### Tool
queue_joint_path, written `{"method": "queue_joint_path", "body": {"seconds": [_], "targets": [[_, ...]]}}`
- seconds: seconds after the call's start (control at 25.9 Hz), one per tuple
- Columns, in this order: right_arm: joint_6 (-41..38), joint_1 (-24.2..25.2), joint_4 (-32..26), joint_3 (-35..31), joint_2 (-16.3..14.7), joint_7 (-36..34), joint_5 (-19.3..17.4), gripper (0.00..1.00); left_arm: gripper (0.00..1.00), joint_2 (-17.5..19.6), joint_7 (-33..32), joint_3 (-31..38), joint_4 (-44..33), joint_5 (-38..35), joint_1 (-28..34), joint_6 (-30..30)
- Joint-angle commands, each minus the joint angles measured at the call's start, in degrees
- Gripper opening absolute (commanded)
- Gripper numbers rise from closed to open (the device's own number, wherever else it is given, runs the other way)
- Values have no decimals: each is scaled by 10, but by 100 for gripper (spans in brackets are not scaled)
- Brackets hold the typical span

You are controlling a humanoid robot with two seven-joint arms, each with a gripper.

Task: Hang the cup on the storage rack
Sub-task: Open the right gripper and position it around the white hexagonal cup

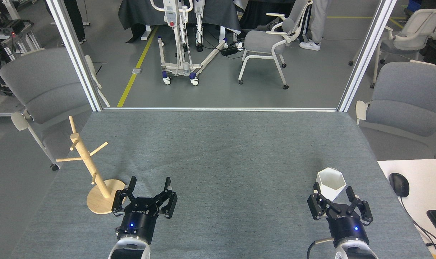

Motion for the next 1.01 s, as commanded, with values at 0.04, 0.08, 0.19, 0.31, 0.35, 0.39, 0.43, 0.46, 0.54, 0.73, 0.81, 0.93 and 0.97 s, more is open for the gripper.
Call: {"method": "queue_joint_path", "body": {"seconds": [0.04, 0.08, 0.19, 0.31, 0.35, 0.39, 0.43, 0.46, 0.54, 0.73, 0.81, 0.93, 0.97], "targets": [[0, 0, 2, 0, -5, 0, 0, 100, 99, 1, 18, -4, 3, -6, 3, 3], [0, 0, 2, 0, -5, 0, 0, 100, 99, 0, 34, -3, 2, -6, 4, 3], [0, 0, 2, 0, -2, 1, 0, 100, 99, 1, 39, -3, -5, -3, 5, -4], [0, 0, 2, 2, -1, 1, 0, 100, 99, 0, 39, -3, -11, -3, 5, 0], [0, 0, 2, 2, -1, 1, 0, 100, 99, 0, 38, -2, -11, -3, 5, 1], [0, 0, 2, 2, -2, 1, 0, 100, 99, 0, 38, -3, -12, -3, 5, 2], [0, 0, 2, 2, -2, 1, 0, 100, 99, 0, 38, -3, -12, -3, 5, 2], [0, 0, 2, 1, -3, 1, 0, 100, 99, 0, 38, -3, -12, -2, 5, 2], [0, 0, 2, 1, -5, 0, 0, 100, 99, -1, 38, -4, -12, -2, 5, 1], [3, -1, 4, -5, -8, 1, 0, 100, 99, -1, 38, -5, -10, -2, 5, 2], [4, -1, 6, -5, -9, 1, 0, 100, 99, -2, 38, -6, -8, -2, 5, 2], [4, 0, 15, -5, -9, 1, 0, 100, 99, -1, 38, -11, -6, -2, 5, 2], [5, 0, 20, -6, -9, 1, 0, 100, 99, -1, 38, -13, -6, -2, 5, 2]]}}
